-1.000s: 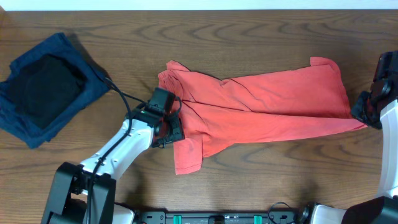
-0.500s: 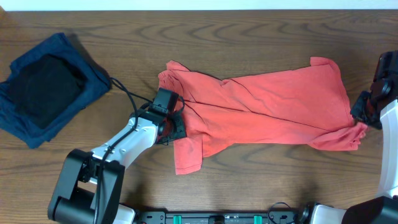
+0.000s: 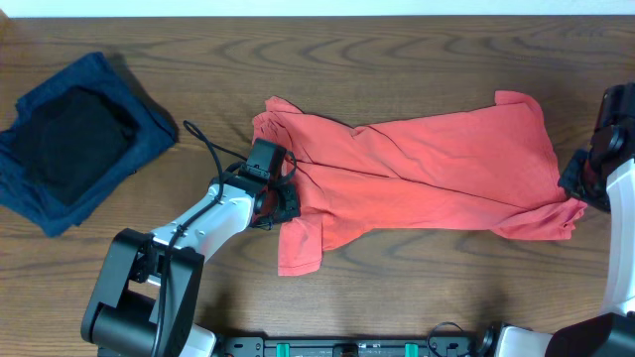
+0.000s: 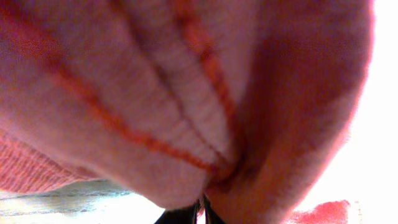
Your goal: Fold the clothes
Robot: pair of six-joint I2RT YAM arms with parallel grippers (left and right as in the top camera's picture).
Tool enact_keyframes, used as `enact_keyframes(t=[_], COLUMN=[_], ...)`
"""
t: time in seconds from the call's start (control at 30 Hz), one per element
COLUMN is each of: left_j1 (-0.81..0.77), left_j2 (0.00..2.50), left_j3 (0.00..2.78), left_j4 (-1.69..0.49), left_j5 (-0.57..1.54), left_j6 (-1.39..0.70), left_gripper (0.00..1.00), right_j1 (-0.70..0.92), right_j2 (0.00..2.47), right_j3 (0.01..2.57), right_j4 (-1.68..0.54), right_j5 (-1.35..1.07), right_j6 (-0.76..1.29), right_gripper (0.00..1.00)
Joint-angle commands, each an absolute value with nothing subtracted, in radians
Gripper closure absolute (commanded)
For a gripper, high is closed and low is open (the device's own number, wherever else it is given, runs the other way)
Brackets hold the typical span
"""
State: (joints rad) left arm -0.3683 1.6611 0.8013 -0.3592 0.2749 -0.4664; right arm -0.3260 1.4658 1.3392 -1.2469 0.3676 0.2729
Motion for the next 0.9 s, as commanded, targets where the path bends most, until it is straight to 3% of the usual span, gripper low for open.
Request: enact_keyframes(t=[0.0, 0.27, 0.5, 0.87], left_j1=[-0.372, -0.355, -0.318, -0.311], left_j2=[1.698, 1.601, 1.425, 1.373], left_j3=[0.775, 0.791, 0.791, 0.791], left_j4=[-0.4, -0.601, -0.777, -0.781], left_j5=[0.277, 0.299, 0.299, 0.299], left_j6=[-0.445, -0.4, -0.4, -0.401], left_gripper=[0.94, 0.94, 0.94, 0.94], right_j1=[-0.335, -0.359, -0.463, -0.494], right_j2=[1.458, 1.458, 1.459, 1.459], right_j3=[1.324, 1.178, 1.03, 0.916], right_j4=[-1.258, -1.148, -0.945, -0.763], right_j5=[0.384, 0.364, 0.261, 0.04], right_j6=[0.326, 0.389, 0.389, 0.438], right_gripper=[0.76, 0.56, 0.55, 0.57])
